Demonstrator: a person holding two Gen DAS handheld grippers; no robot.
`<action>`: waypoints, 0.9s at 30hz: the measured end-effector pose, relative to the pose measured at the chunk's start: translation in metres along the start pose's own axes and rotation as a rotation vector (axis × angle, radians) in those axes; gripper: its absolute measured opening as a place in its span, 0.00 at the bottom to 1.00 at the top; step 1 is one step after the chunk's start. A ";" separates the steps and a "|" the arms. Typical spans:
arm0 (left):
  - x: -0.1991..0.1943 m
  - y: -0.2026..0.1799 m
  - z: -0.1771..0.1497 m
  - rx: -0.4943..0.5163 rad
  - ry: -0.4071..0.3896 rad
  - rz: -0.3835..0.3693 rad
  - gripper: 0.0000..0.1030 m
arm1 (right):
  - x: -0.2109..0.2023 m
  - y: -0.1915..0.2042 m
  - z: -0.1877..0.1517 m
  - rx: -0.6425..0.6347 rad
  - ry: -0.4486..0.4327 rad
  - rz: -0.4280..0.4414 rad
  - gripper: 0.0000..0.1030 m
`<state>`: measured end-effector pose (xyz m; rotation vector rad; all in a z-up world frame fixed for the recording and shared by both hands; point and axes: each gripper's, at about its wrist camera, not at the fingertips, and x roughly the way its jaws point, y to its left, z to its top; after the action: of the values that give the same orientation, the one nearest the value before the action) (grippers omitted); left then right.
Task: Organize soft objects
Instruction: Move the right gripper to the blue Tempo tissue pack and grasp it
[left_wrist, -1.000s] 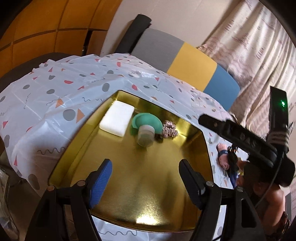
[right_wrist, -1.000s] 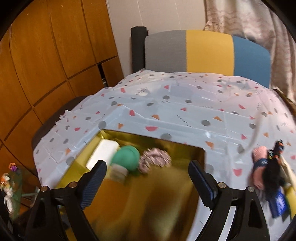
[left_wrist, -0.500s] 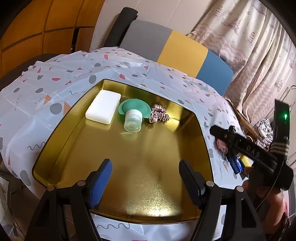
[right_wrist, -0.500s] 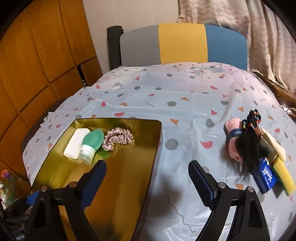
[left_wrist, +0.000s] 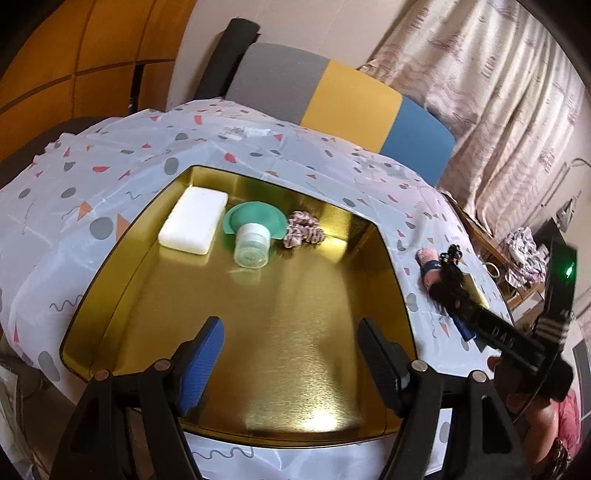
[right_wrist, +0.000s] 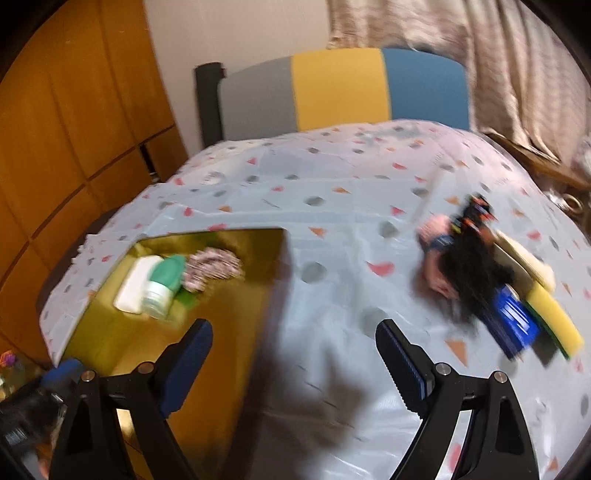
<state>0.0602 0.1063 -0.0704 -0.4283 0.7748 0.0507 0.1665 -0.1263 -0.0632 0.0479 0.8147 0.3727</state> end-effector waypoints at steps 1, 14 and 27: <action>0.000 -0.003 -0.001 0.016 0.001 -0.008 0.73 | -0.002 -0.009 -0.006 0.003 0.006 -0.025 0.88; 0.003 -0.060 -0.027 0.173 0.069 -0.150 0.73 | 0.002 -0.151 -0.055 0.145 0.108 -0.246 0.88; 0.001 -0.075 -0.036 0.175 0.093 -0.163 0.73 | 0.037 -0.210 -0.018 0.172 0.123 -0.290 0.88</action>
<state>0.0522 0.0230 -0.0675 -0.3278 0.8261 -0.1897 0.2408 -0.3115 -0.1404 0.0664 0.9594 0.0318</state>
